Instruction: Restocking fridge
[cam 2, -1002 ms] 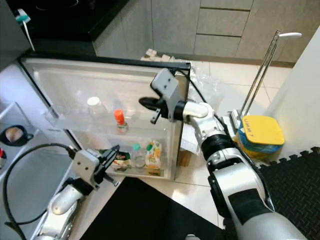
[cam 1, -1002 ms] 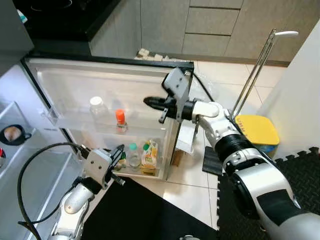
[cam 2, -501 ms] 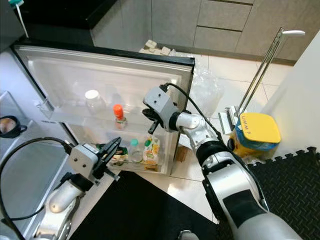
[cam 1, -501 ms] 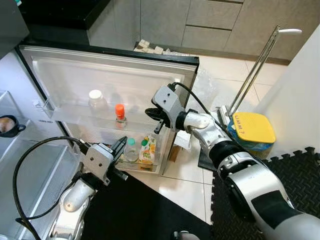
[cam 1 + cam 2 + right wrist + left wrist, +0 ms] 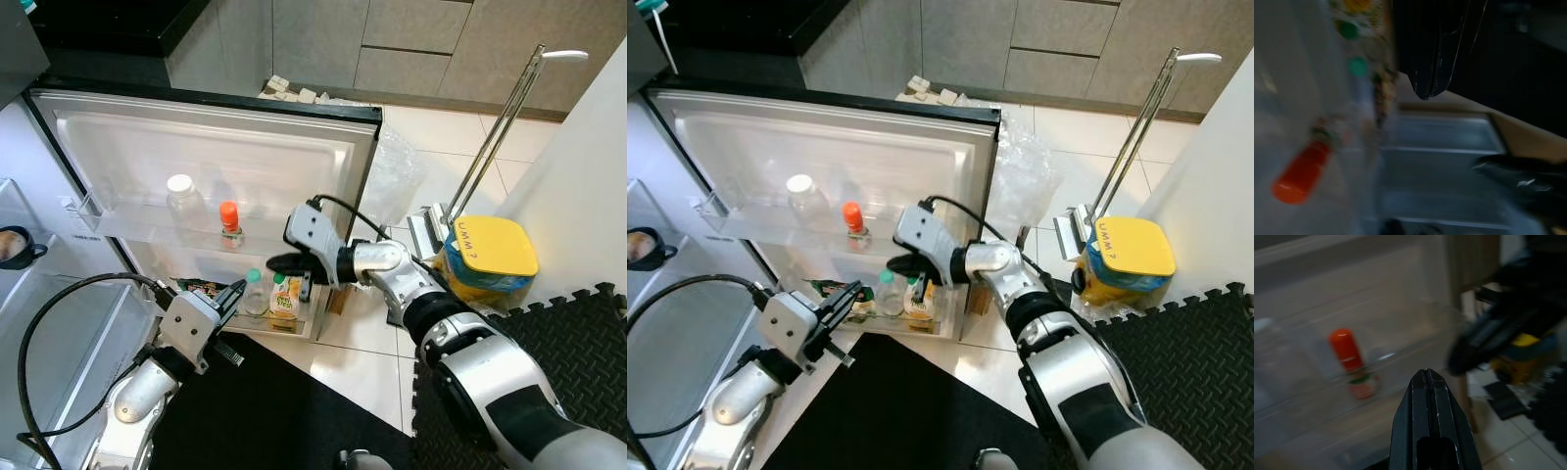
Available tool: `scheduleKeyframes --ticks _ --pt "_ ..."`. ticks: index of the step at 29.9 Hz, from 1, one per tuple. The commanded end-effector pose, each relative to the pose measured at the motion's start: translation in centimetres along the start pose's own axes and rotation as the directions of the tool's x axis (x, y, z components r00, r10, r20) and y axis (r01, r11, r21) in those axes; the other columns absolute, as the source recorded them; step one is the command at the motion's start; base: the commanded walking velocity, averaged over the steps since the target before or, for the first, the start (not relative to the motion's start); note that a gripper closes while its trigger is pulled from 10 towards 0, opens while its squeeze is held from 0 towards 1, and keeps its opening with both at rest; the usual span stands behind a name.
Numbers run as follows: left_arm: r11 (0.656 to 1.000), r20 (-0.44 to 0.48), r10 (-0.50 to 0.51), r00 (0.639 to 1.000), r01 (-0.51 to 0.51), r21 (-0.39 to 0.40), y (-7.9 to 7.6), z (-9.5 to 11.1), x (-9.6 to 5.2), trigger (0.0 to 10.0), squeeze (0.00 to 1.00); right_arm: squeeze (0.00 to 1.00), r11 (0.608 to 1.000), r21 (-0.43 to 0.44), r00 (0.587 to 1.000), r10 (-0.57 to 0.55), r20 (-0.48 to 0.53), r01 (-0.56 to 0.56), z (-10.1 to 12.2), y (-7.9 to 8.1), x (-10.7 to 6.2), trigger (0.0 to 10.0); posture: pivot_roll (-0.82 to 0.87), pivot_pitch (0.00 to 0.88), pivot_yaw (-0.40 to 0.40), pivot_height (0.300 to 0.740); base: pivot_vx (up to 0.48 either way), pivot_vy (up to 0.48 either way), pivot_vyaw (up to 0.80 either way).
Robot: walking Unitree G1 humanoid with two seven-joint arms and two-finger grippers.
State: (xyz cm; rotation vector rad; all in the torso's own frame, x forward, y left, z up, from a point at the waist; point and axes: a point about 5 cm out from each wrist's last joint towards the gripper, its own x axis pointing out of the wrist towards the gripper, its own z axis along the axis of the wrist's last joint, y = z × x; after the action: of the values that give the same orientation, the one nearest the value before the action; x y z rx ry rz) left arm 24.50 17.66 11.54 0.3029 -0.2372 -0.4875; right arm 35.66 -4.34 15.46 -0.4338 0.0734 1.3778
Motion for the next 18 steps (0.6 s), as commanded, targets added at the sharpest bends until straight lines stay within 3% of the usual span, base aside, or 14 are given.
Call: scheduleKeyframes --ticks 1,2,7,9,10,11,18 --pt "1.0 -0.022 0.014 1.0 -0.013 0.025 0.4 -0.1 -0.5 10.0 0.0 0.0 0.999 0.021 0.999 0.042 0.03 -0.042 0.3 0.2 0.1 10.0 -0.01 0.184 -0.06 0.74 0.0 0.0 0.0" --pt "0.994 -0.022 0.099 0.995 -0.098 0.04 1.5 -0.2 -1.0 10.0 0.0 0.0 0.989 0.061 0.986 0.129 0.107 -0.136 1.5 0.2 0.0 10.0 -0.01 0.181 -0.059 0.74 0.0 0.0 0.0" --pt "0.988 -0.037 0.149 0.988 -0.147 0.042 2.3 -0.4 -1.6 10.0 0.0 0.0 0.973 0.045 0.956 0.211 0.205 -0.225 3.6 0.0 -0.3 10.0 -0.01 0.182 -0.06 0.74 0.0 0.0 0.0" --pt "0.993 -0.035 0.113 0.993 -0.112 0.023 1.8 -0.3 -1.4 10.0 0.0 0.0 0.996 -0.033 0.988 0.09 0.126 -0.087 3.6 -0.8 -0.1 10.0 -0.01 0.184 -0.059 0.74 0.0 0.0 0.0" --pt "0.993 -0.035 0.113 0.993 -0.112 0.023 1.8 -0.3 -1.4 10.0 0.0 0.0 0.996 -0.033 0.988 0.09 0.126 -0.087 3.6 -0.8 -0.1 10.0 -0.01 0.184 -0.059 0.74 0.0 0.0 0.0" --pt "0.997 -0.035 0.078 0.996 -0.078 0.015 1.2 -0.2 -1.2 10.0 0.0 0.0 0.989 -0.142 0.999 -0.034 0.004 0.034 2.6 -1.2 0.1 10.0 -0.01 0.184 -0.059 0.74 0.0 0.0 0.0" --pt "0.997 -0.035 0.075 0.997 -0.074 0.018 0.9 -0.2 -1.1 10.0 0.0 0.0 0.958 -0.239 0.97 -0.198 -0.141 0.16 0.7 -1.4 0.3 10.0 -0.01 0.189 -0.063 0.74 0.0 0.0 0.0"
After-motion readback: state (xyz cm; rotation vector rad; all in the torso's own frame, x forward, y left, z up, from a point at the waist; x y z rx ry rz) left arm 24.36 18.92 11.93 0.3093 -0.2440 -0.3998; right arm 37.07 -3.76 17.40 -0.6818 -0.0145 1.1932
